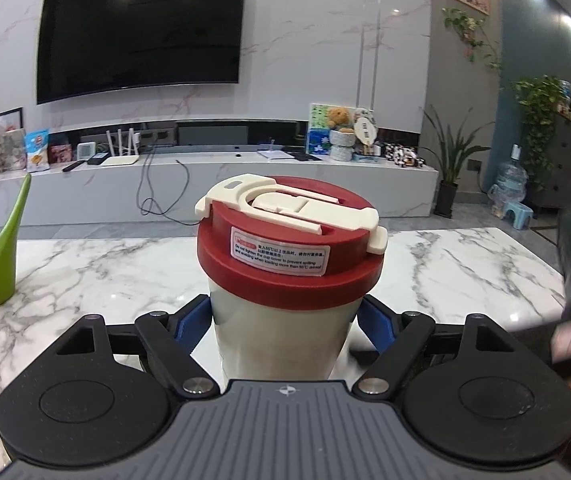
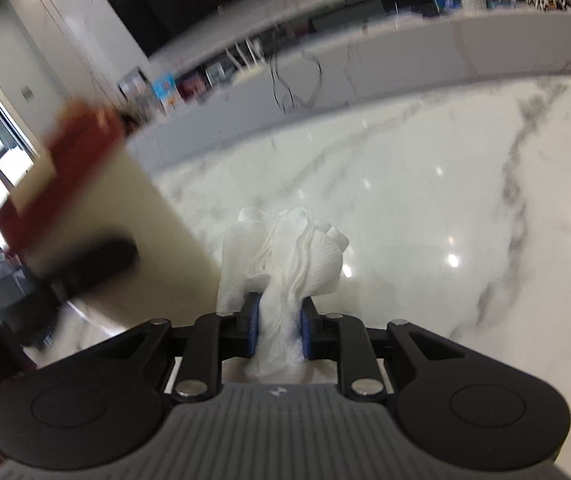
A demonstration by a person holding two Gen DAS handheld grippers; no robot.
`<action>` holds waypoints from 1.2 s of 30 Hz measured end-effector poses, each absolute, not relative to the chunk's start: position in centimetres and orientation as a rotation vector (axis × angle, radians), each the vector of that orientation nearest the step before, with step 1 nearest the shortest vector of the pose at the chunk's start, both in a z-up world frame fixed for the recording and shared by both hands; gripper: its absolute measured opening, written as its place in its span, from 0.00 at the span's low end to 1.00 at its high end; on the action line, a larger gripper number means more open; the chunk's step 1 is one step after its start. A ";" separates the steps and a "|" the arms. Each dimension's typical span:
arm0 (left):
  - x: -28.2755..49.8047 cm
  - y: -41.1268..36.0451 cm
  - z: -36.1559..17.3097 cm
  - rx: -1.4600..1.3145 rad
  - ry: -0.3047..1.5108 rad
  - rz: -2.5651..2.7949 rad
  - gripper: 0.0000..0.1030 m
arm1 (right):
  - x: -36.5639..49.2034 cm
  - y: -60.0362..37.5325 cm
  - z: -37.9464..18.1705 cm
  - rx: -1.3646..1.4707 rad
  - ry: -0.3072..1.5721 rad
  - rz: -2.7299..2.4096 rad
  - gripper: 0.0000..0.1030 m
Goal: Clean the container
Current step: 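Rotate the tumbler with the left gripper while right gripper wipes its side with the towel, then hold the tumbler with the left gripper while right gripper rubs the towel along its body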
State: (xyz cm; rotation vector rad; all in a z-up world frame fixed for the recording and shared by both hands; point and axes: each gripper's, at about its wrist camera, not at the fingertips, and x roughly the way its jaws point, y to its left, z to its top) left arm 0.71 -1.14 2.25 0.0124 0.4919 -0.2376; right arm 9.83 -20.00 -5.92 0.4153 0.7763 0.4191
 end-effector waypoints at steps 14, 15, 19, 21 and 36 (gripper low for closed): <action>-0.3 -1.3 2.3 0.047 0.460 -0.439 0.76 | 7.4 -24.6 -0.6 0.521 0.625 0.580 0.22; -0.3 -1.3 2.3 0.054 0.461 -0.453 0.76 | 7.1 -24.8 -0.5 0.516 0.630 0.581 0.22; -0.3 -1.2 2.1 0.075 0.472 -0.515 0.76 | 6.2 -25.0 -0.6 0.472 0.659 0.576 0.22; -0.4 -1.2 1.9 0.091 0.466 -0.535 0.76 | 6.0 -25.0 -0.9 0.460 0.676 0.571 0.22; 0.5 -0.2 1.8 0.070 0.499 -0.572 0.76 | 6.5 -21.1 -6.6 0.367 0.899 0.495 0.22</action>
